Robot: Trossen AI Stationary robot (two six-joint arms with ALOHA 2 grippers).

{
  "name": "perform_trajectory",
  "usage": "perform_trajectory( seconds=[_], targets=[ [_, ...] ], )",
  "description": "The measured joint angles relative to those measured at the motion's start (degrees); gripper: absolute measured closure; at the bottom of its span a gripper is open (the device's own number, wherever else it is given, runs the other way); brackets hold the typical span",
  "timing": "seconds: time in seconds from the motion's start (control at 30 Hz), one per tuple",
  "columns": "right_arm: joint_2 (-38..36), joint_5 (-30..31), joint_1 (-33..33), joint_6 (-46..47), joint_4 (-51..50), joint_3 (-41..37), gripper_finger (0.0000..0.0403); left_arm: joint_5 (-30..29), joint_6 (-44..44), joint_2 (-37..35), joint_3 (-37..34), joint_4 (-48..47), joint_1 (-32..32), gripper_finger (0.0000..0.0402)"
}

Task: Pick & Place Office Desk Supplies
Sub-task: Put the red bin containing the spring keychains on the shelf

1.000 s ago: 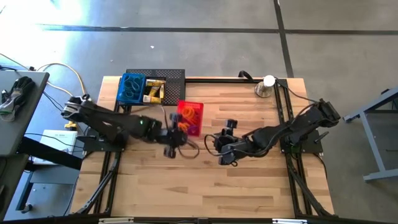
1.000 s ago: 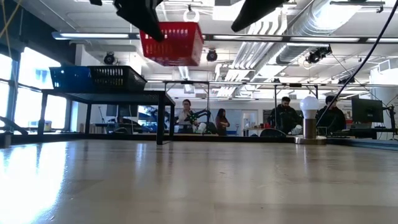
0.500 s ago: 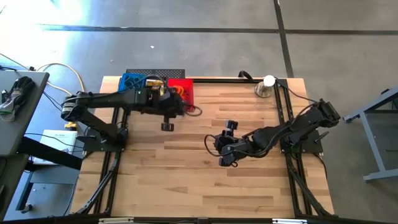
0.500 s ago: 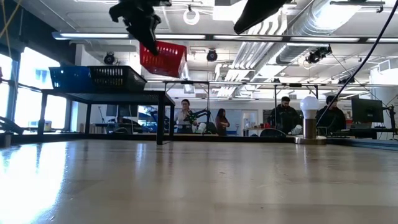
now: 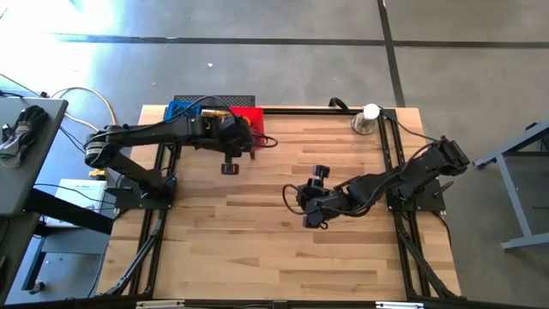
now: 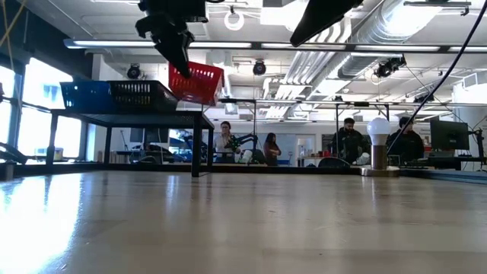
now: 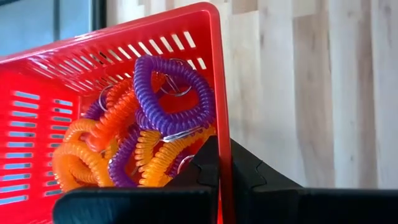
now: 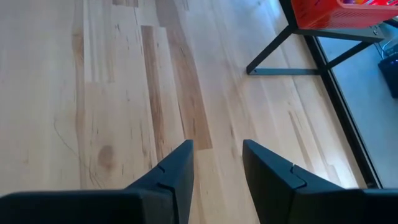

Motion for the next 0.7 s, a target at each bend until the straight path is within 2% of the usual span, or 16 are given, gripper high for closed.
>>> perform_trajectory(
  seconds=[0.1, 0.7],
  targets=[
    [0.0, 0.02, -0.01, -0.04, -0.02, 0.0, 0.0278, 1.63, 0.62, 0.0, -0.07, -0.08, 1.03, 0.0401],
    [0.0, -0.31, -0.01, 1.23, -1.64, -0.04, 0.0278, 1.57, 1.68, -0.45, -4.21, 0.44, 4.56, 0.0401]
  ],
)
